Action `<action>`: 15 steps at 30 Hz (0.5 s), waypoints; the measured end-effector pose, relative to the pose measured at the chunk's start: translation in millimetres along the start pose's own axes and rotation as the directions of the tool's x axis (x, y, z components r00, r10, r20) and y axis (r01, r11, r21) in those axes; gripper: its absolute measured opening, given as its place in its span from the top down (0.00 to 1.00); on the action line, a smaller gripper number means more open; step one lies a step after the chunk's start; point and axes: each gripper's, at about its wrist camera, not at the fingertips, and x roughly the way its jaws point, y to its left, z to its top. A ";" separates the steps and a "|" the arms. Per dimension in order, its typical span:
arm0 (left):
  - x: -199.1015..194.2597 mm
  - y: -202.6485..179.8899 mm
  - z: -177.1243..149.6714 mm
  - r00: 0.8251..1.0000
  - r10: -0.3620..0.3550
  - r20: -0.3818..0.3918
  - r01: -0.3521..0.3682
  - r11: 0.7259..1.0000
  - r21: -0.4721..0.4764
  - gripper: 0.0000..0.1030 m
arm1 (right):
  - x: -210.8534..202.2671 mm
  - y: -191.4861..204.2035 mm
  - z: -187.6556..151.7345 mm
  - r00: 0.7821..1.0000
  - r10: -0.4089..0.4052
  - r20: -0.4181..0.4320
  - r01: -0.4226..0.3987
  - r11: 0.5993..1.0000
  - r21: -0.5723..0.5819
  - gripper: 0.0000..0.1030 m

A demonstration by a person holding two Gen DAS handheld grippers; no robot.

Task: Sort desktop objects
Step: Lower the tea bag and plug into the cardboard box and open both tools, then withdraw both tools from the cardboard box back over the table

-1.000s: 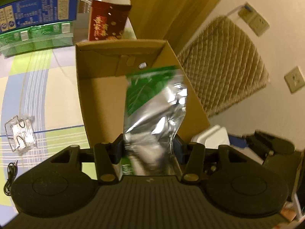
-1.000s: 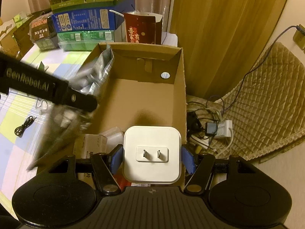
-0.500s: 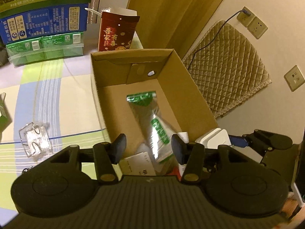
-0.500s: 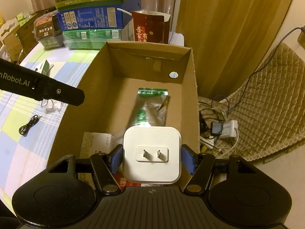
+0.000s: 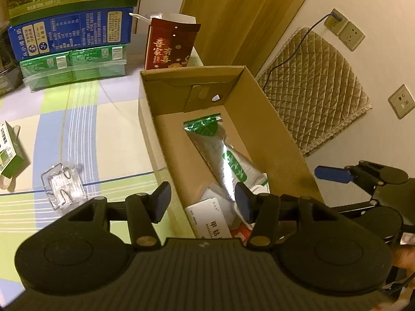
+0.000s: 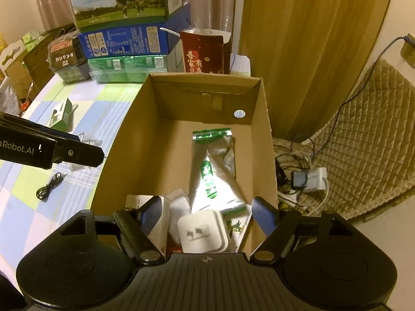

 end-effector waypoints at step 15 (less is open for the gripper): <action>-41.2 11.7 -35.8 0.999 0.042 0.023 -0.043 0.998 0.050 0.44 | -33.5 41.9 -30.0 1.000 -0.018 0.009 0.019 0.996 -0.085 0.16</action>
